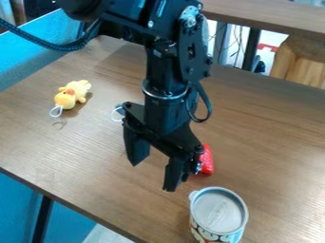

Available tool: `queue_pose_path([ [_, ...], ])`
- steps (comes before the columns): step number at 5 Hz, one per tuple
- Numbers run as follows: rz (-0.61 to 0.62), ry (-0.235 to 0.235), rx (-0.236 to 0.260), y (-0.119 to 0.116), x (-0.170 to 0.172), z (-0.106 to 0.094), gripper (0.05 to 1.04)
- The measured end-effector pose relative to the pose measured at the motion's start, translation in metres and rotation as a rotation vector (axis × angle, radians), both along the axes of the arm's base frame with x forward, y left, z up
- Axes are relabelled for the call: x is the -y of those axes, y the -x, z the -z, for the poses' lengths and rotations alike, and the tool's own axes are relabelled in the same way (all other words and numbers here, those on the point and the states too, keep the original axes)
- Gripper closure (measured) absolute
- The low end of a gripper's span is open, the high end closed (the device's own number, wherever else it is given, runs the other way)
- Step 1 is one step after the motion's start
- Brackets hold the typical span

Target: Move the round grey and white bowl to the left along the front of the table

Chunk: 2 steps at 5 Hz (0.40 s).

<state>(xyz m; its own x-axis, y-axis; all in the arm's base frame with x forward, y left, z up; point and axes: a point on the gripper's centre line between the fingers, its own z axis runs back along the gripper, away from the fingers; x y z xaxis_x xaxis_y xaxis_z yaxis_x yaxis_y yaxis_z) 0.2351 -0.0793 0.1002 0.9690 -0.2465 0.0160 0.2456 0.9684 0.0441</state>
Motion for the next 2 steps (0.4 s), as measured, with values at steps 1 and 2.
queue_pose_path([
  [1, -0.007, -0.008, -0.025, 0.002, -0.001, 0.006, 0.082],
  [2, 0.028, -0.017, -0.044, 0.002, 0.021, 0.017, 0.082],
])
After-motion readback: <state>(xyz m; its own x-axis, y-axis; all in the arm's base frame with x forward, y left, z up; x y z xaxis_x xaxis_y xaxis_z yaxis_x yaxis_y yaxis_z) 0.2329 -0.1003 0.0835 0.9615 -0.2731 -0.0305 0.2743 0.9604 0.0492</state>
